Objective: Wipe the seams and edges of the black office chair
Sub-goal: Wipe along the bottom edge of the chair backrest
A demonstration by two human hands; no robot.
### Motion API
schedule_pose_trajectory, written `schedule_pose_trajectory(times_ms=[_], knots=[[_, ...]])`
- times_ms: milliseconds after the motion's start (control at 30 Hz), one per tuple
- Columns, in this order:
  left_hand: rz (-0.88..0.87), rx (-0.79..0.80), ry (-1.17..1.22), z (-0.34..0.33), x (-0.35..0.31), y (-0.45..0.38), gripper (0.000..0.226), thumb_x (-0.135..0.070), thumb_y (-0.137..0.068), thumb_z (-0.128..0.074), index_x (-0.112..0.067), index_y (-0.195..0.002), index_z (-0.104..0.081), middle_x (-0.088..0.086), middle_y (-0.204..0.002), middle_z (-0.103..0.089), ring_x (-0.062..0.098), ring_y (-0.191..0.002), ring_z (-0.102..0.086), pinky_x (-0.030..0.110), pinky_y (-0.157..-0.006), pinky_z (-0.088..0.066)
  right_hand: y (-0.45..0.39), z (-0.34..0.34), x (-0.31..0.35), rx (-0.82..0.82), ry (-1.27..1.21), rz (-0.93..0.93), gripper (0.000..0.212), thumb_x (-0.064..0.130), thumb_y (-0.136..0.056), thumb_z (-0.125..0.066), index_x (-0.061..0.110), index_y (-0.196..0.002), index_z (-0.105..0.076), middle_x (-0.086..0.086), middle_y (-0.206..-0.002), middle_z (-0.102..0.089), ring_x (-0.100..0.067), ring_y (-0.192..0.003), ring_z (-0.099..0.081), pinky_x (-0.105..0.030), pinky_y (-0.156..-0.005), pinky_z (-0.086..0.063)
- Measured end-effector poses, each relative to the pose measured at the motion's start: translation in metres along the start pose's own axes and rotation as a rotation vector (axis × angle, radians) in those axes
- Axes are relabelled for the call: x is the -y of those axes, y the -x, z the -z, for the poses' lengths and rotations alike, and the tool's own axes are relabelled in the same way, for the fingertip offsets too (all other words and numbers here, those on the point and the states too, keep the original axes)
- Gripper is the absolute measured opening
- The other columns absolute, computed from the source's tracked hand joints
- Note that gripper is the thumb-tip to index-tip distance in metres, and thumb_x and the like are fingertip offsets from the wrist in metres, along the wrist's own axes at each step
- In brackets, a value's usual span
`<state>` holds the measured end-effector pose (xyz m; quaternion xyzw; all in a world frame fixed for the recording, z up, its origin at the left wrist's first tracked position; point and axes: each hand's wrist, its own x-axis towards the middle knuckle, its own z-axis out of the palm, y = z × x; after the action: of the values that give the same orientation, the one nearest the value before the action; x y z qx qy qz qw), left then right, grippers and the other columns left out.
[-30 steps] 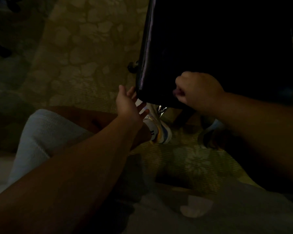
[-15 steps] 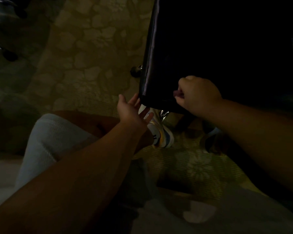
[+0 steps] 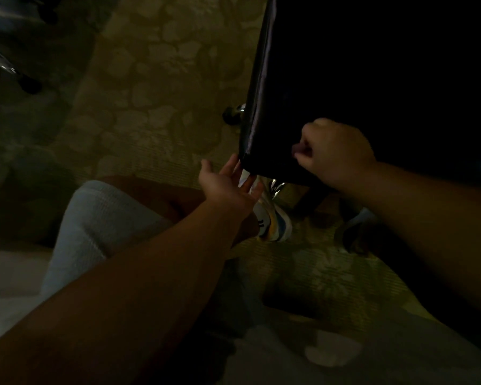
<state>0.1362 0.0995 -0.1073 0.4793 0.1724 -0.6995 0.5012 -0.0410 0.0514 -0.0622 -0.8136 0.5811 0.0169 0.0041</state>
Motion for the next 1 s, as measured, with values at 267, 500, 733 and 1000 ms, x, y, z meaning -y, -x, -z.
schedule_pose_trajectory(times_ms=[267, 500, 733, 1000], knots=[[-0.027, 0.011, -0.024, 0.003, 0.003, -0.003, 0.072, -0.069, -0.099, -0.025, -0.02, -0.138, -0.06, 0.005, -0.141, -0.058, 0.034, -0.129, -0.05, 0.054, -0.111, -0.037, 0.006, -0.004, 0.012, 0.082, 0.03, 0.127, 0.022, 0.035, -0.094, -0.06, 0.015, -0.104, -0.057, -0.007, -0.107, -0.057, -0.026, -0.095, -0.059, -0.03, -0.066, -0.033], [-0.052, 0.015, -0.053, 0.003, 0.006, -0.006, 0.07, -0.069, -0.099, -0.026, -0.021, -0.136, -0.062, 0.004, -0.142, -0.058, 0.034, -0.131, -0.049, 0.055, -0.109, -0.038, 0.006, -0.008, 0.019, 0.13, 0.047, 0.235, 0.021, 0.032, -0.094, -0.061, 0.015, -0.106, -0.056, -0.007, -0.106, -0.055, -0.025, -0.095, -0.058, -0.031, -0.066, -0.035], [-0.072, 0.031, -0.108, 0.006, 0.007, -0.007, 0.067, -0.068, -0.1, -0.026, -0.023, -0.136, -0.061, 0.004, -0.146, -0.055, 0.033, -0.132, -0.05, 0.057, -0.11, -0.037, 0.006, -0.009, 0.02, 0.074, 0.005, 0.167, 0.022, 0.032, -0.093, -0.063, 0.014, -0.105, -0.057, -0.008, -0.104, -0.056, -0.026, -0.093, -0.059, -0.03, -0.065, -0.032], [-0.049, 0.038, -0.113, 0.007, 0.014, -0.003, 0.064, -0.066, -0.1, -0.029, -0.022, -0.134, -0.062, 0.004, -0.14, -0.059, 0.03, -0.127, -0.054, 0.055, -0.108, -0.04, 0.007, -0.009, 0.025, 0.022, -0.1, 0.029, 0.021, 0.033, -0.092, -0.063, 0.014, -0.101, -0.057, -0.007, -0.103, -0.055, -0.025, -0.09, -0.057, -0.031, -0.064, -0.034]])
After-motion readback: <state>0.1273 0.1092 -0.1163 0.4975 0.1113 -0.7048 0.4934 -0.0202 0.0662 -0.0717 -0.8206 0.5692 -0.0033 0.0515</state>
